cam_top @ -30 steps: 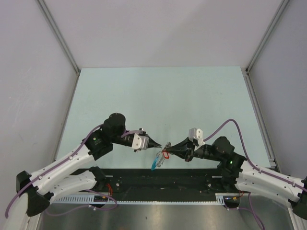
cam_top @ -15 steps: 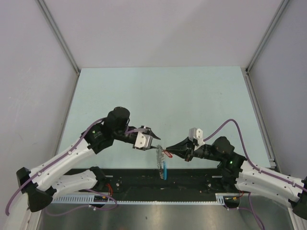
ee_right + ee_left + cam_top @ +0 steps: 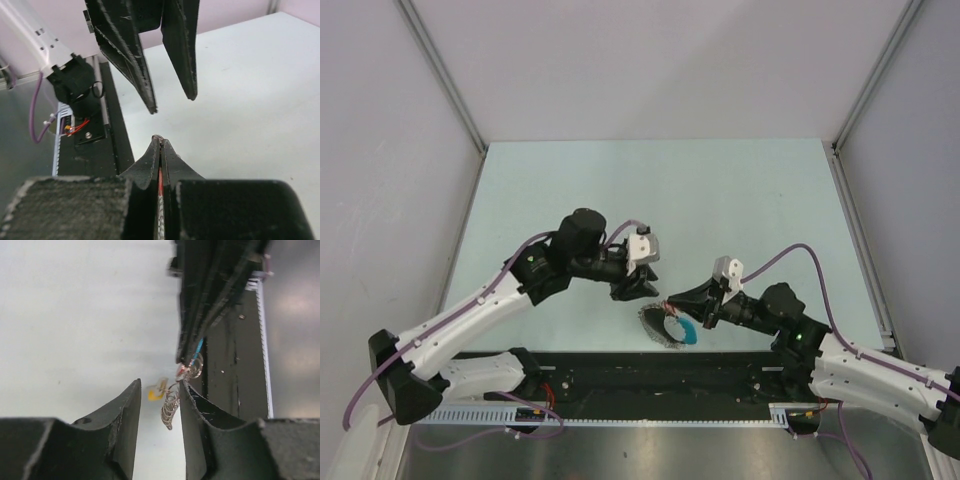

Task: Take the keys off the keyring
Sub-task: Remove the key from the keyring.

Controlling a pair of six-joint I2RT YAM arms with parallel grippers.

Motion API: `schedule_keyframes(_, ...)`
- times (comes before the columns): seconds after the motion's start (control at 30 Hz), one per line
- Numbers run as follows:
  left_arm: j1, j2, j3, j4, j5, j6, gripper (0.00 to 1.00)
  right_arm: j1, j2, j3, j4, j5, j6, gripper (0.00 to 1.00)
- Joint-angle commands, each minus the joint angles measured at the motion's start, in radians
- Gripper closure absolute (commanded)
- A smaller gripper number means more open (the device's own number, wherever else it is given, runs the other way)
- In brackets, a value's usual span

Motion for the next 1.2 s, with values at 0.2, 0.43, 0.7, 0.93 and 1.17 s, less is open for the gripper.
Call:
schedule_keyframes(0.2, -0.132, -0.125, -0.126, 0.367, -0.475, -0.376, 0.53, -0.016, -0.004, 0.080, -0.019, 0.349, 0.041, 1.00)
schedule_keyframes(0.43, -0.238, -0.099, -0.204, 0.496, -0.688, -0.422, 0.57, 0.001, 0.003, 0.122, -0.062, 0.561, 0.068, 1.00)
schedule_keyframes(0.7, -0.276, 0.014, -0.230, 0.682, -0.749, -0.448, 0.55, 0.009, 0.007, 0.126, -0.052, 0.618, 0.110, 1.00)
schedule_keyframes(0.93, -0.276, 0.111, -0.224, 0.765, -0.763, -0.477, 0.55, 0.018, 0.000, 0.126, -0.061, 0.642, 0.126, 1.00)
schedule_keyframes(1.17, -0.276, 0.177, -0.177, 0.748, -0.754, -0.467, 0.56, 0.021, -0.020, 0.126, -0.078, 0.653, 0.123, 1.00)
